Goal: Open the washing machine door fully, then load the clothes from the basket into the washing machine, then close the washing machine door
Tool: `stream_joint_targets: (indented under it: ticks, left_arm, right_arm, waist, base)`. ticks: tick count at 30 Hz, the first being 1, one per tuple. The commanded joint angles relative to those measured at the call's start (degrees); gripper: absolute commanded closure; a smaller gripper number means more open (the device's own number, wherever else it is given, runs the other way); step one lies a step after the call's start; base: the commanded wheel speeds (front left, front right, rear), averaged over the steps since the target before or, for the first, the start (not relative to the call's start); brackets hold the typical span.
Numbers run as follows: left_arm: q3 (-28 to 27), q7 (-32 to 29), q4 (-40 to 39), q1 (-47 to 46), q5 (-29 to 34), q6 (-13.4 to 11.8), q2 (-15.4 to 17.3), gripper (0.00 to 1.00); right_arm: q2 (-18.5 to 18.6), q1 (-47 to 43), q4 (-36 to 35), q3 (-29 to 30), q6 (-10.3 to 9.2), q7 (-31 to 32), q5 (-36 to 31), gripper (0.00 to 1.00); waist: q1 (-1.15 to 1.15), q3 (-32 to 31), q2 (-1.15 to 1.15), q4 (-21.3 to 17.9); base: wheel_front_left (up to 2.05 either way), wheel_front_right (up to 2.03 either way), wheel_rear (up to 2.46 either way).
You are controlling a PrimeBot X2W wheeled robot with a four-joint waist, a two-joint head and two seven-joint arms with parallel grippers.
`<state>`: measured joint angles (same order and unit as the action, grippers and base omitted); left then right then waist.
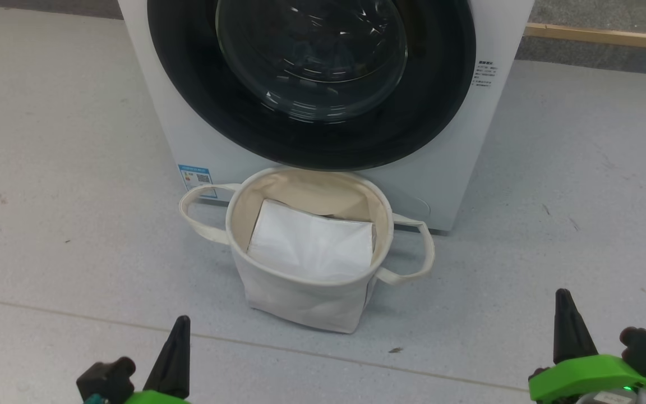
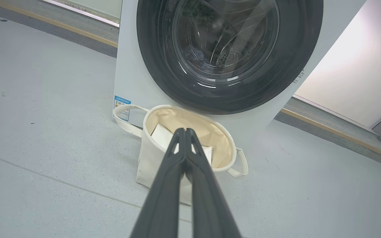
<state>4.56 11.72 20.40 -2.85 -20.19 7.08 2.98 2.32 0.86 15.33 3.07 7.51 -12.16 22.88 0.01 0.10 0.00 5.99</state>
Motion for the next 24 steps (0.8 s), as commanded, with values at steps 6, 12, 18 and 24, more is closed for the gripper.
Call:
stream_joint_targets:
  ticks: [6,12,18,24]
  left_arm:
    - [-1.41,-1.02,-2.44,-2.56,-4.83,0.08,0.11,1.0]
    - [-1.95,-2.02,-2.67,-2.6,-8.85,0.1,0.12,1.0]
    - [-2.5,-3.02,-2.9,-2.65,-12.86,0.12,0.13,1.0]
    - [-3.15,-4.19,-3.17,-2.7,-17.54,0.14,0.13,1.0]
  right_arm:
    - [0.24,2.55,-1.83,0.41,0.0,1.2,4.72,1.0]
    - [0.26,2.72,-1.8,0.59,0.0,2.23,8.56,1.0]
    - [0.28,2.88,-1.77,0.77,-0.01,3.27,12.4,1.0]
    - [0.3,3.07,-1.73,0.98,-0.01,4.48,16.88,1.0]
  waist:
    - [-0.01,0.01,0.0,-0.34]
    - [-0.01,0.01,0.0,-0.67]
    - [-0.01,0.01,0.0,-1.01]
    - [-0.01,0.02,0.0,-1.4]
  base:
    - [0.0,0.0,0.0]
    - [0.0,0.0,0.0]
    - [0.0,0.0,0.0]
    - [0.0,0.0,0.0]
